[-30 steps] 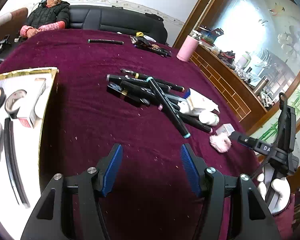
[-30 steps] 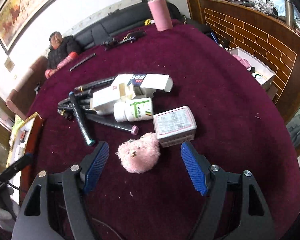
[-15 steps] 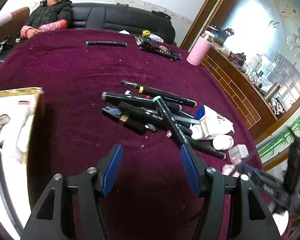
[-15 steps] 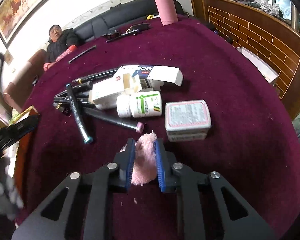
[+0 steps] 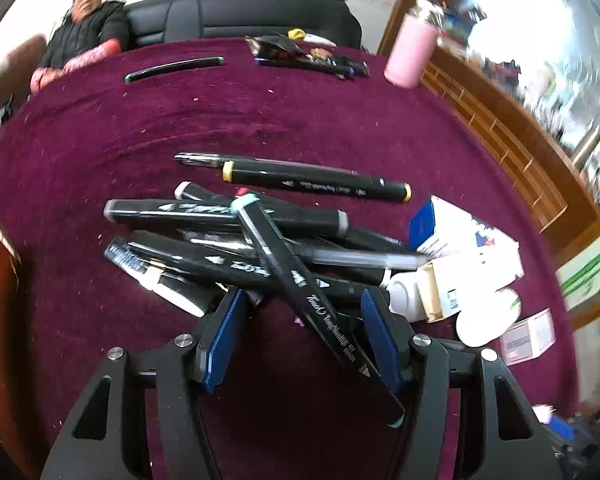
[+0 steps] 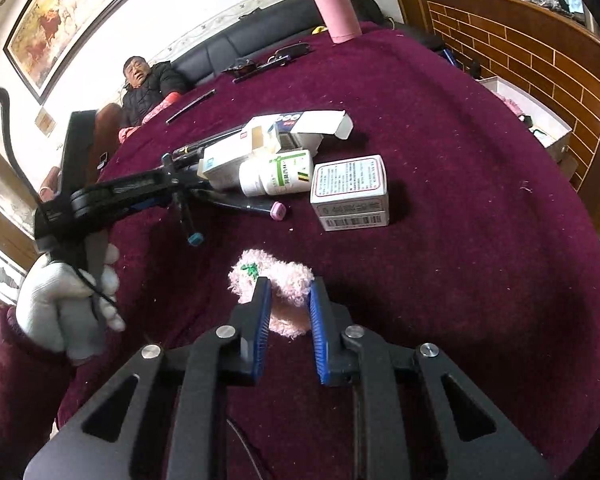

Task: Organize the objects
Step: 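Grasp the pink teddy with the right tool while left grasps a black marker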

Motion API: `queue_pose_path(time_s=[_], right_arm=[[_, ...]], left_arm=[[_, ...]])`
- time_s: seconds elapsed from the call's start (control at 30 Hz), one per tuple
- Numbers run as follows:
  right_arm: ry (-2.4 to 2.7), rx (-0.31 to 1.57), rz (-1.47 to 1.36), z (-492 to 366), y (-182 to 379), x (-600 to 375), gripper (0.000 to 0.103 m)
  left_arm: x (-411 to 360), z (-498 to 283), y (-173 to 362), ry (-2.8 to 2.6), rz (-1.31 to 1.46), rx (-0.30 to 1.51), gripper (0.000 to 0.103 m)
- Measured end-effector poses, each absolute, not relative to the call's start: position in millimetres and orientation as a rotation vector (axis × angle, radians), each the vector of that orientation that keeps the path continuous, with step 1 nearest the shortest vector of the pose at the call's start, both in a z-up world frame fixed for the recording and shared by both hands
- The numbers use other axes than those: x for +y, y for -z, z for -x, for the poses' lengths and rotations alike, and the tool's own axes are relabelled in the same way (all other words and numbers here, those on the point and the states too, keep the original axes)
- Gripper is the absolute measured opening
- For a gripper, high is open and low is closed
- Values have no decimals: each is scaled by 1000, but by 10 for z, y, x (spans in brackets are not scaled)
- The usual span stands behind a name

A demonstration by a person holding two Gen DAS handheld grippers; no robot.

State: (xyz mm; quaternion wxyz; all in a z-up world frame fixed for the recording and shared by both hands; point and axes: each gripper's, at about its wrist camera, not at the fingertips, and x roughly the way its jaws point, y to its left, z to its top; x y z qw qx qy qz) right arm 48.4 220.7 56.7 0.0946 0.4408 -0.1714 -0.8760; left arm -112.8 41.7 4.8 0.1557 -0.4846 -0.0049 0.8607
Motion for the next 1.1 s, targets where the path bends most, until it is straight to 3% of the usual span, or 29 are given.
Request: queue_pose_path(time_s=[0.03, 0.07, 0.17, 0.3, 0.33, 0.57, 0.67, 0.73, 1.1], right_arm=[[2591, -501, -1307, -479, -560, 2201, 17], [2592, -494, -1305, -471, -559, 2193, 18], [2593, -478, -1318, -434, -550, 2179, 22], [2614, -442, -1339, -386, -522, 2143, 50], [2625, -433, -1343, -378, -515, 2127, 51], [2632, -423, -1385, -268, -423, 2006, 51], [2643, -417, -1377, -249, -401, 1966, 34], [2655, -397, -1359, -260, -411, 1939, 32], [2624, -313, -1185, -485, -946, 1603, 32]], left_arm=[[439, 1117, -49, -2463, 1374, -7, 34], [440, 1115, -48, -2433, 1367, -30, 25], [392, 1095, -67, -2416, 1346, -68, 14], [296, 1011, -134, -2410, 1309, -114, 12], [273, 975, -165, -2408, 1295, -120, 12], [72, 742, -348, -2373, 1217, -222, 12], [-65, 617, -423, -2357, 1186, -288, 12], [-177, 512, -481, -2354, 1159, -325, 13], [-1092, -41, -761, -2415, 1032, -489, 13]])
